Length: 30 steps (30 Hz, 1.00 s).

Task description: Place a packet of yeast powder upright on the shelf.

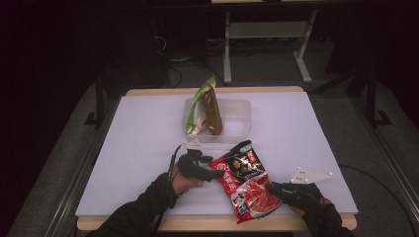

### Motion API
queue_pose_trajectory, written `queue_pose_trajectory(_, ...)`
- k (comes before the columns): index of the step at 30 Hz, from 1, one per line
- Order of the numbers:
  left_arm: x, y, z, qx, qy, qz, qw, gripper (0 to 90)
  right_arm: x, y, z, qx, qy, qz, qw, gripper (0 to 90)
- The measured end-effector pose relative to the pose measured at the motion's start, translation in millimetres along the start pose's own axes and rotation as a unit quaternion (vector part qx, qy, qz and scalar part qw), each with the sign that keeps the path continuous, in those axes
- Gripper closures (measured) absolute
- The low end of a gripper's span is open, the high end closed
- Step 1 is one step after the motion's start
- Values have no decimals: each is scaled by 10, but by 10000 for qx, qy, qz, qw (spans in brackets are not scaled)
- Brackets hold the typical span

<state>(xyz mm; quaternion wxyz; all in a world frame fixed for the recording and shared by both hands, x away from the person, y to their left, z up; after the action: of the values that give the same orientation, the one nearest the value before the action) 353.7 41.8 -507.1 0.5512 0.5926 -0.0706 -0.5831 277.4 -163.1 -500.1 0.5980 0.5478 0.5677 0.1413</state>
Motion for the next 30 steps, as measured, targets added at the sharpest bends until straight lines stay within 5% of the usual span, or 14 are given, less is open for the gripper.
queue_pose_trajectory(4,59,-10,116,113,-259,-119,9995,150,3,9,-2,-34,19,75,10000,815)
queue_pose_trajectory(9,141,14,252,303,-336,-128,9989,146,15,18,0,-41,33,122,9999,818)
queue_pose_trajectory(13,150,93,269,25,-451,161,9989,156,15,20,1,-18,57,159,9999,818)
queue_pose_trajectory(16,119,155,350,-62,-853,465,9953,241,17,36,-2,-13,65,209,9998,828)
queue_pose_trajectory(19,103,191,344,147,-634,623,9959,329,19,37,6,1,59,217,9997,832)
queue_pose_trajectory(23,78,233,322,-42,-695,897,9935,468,10,57,4,-20,49,286,9996,833)
queue_pose_trajectory(30,-10,349,382,49,-693,1324,9888,608,-15,91,18,-27,-4,400,9992,834)
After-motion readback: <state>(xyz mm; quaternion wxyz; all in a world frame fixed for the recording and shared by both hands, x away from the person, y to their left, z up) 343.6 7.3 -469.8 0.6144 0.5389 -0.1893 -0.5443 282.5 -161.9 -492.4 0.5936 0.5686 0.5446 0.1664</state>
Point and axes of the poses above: each handheld gripper's, and its own axes: x roughly forward along the jaws, y roughly out of its top, z roughly to its right, the point moved 9 cm from there along x, roughly forward along the jaws, and after that the axes turned 10 degrees about y, right-handed, at the moved point
